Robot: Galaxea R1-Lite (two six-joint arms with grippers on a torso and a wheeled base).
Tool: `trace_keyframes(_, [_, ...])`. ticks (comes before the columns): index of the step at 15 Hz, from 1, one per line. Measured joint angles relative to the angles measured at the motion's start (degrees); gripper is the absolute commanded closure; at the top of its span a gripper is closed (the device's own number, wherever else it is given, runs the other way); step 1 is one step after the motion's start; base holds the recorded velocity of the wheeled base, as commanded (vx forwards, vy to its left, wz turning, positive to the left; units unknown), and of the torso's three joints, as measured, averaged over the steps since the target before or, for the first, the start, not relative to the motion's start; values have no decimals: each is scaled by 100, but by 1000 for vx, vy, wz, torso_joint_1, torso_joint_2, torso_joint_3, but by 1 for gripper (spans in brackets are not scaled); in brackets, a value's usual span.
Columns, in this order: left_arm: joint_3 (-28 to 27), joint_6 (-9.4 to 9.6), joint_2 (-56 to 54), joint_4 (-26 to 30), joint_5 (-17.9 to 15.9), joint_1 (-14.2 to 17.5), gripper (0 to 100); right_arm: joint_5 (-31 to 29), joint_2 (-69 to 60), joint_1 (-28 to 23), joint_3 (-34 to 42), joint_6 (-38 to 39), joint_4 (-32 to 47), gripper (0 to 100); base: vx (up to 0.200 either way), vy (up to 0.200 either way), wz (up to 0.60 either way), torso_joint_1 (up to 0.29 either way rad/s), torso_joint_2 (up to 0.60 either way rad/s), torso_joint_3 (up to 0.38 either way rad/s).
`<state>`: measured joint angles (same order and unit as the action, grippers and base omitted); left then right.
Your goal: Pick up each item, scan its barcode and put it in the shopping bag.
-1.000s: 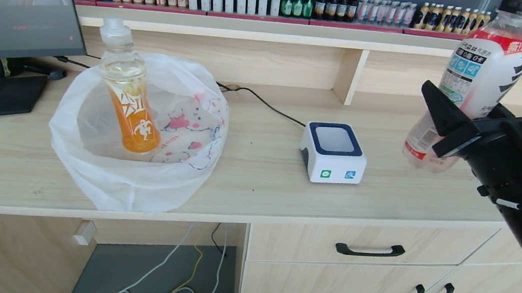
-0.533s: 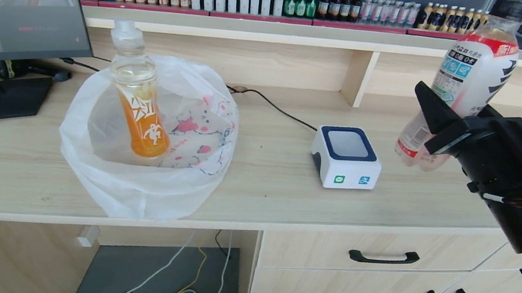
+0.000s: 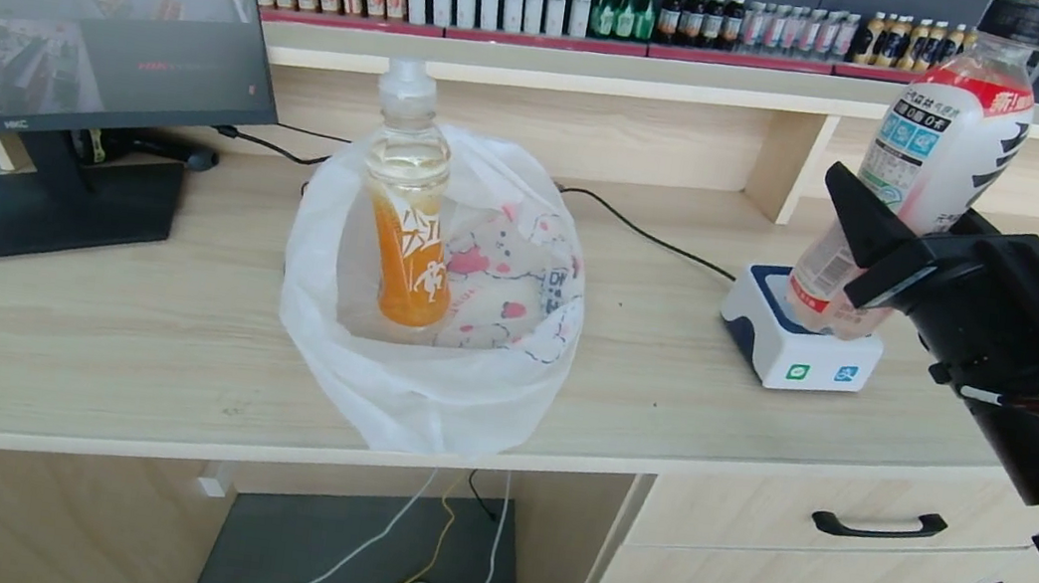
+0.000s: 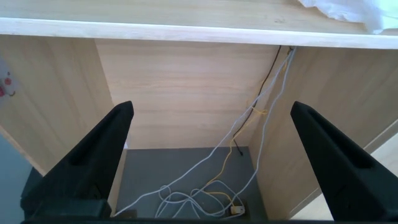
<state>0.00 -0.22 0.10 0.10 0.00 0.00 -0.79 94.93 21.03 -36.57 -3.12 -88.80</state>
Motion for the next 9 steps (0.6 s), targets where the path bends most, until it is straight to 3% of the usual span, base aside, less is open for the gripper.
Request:
trace_keyframes(5, [0, 0, 0, -2, -2, 0, 0, 20, -85, 24, 33, 0, -16, 100, 0, 200, 0, 1, 6, 1])
trace_keyframes(9, [0, 0, 0, 0, 0, -2, 0, 44, -135, 50, 24, -2, -11, 100, 0, 0, 0, 0, 0, 0])
